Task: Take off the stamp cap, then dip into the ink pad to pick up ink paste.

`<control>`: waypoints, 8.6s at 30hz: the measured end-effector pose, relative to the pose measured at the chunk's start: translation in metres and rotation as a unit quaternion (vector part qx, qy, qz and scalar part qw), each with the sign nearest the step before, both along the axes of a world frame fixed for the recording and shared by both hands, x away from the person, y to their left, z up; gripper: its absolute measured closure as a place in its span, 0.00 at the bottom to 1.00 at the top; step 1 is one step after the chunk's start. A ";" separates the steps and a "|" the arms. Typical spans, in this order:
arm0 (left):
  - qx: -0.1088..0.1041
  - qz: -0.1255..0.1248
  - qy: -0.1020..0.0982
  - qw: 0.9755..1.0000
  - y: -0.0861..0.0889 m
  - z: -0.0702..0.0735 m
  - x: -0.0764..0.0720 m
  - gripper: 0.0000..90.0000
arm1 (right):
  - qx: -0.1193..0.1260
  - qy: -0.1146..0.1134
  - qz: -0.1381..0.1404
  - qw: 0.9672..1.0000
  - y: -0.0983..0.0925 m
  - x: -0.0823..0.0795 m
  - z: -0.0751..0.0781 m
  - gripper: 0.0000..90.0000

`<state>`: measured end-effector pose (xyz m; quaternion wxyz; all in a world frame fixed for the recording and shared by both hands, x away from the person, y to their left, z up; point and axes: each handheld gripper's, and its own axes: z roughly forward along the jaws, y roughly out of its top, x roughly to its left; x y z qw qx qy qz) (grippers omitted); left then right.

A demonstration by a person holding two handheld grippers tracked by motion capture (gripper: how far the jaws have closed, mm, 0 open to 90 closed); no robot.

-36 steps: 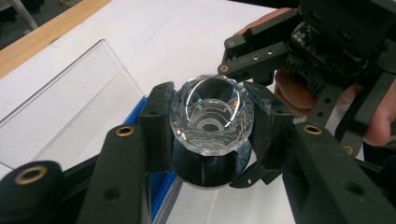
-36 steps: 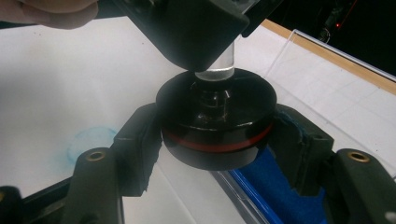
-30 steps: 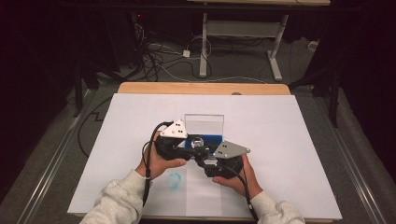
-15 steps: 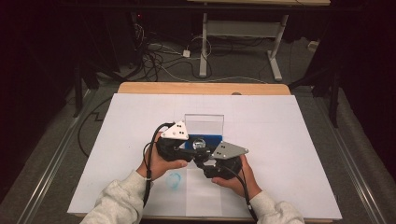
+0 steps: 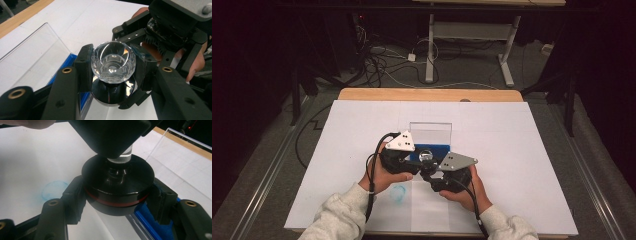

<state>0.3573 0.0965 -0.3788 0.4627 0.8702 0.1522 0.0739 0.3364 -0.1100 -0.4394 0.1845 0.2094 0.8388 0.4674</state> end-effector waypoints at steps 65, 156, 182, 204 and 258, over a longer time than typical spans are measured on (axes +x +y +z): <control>0.028 0.057 -0.054 0.997 0.046 0.009 -0.004 0.61 | 0.002 -0.049 -0.099 0.994 -0.113 -0.037 0.035 0.43; 0.111 0.053 -0.003 0.992 -0.018 -0.029 0.064 0.61 | -0.017 -0.015 -0.106 0.994 -0.130 -0.047 0.012 0.43; 0.097 0.074 0.022 0.992 -0.007 -0.050 0.068 0.61 | -0.022 -0.006 -0.101 0.995 -0.129 -0.046 0.009 0.43; 0.070 0.084 0.042 0.993 -0.003 -0.056 0.069 0.61 | -0.026 0.002 -0.098 0.995 -0.126 -0.045 0.007 0.43; 0.131 0.099 0.032 0.986 -0.015 -0.049 0.066 0.61 | -0.024 -0.004 -0.106 0.994 -0.128 -0.046 0.008 0.43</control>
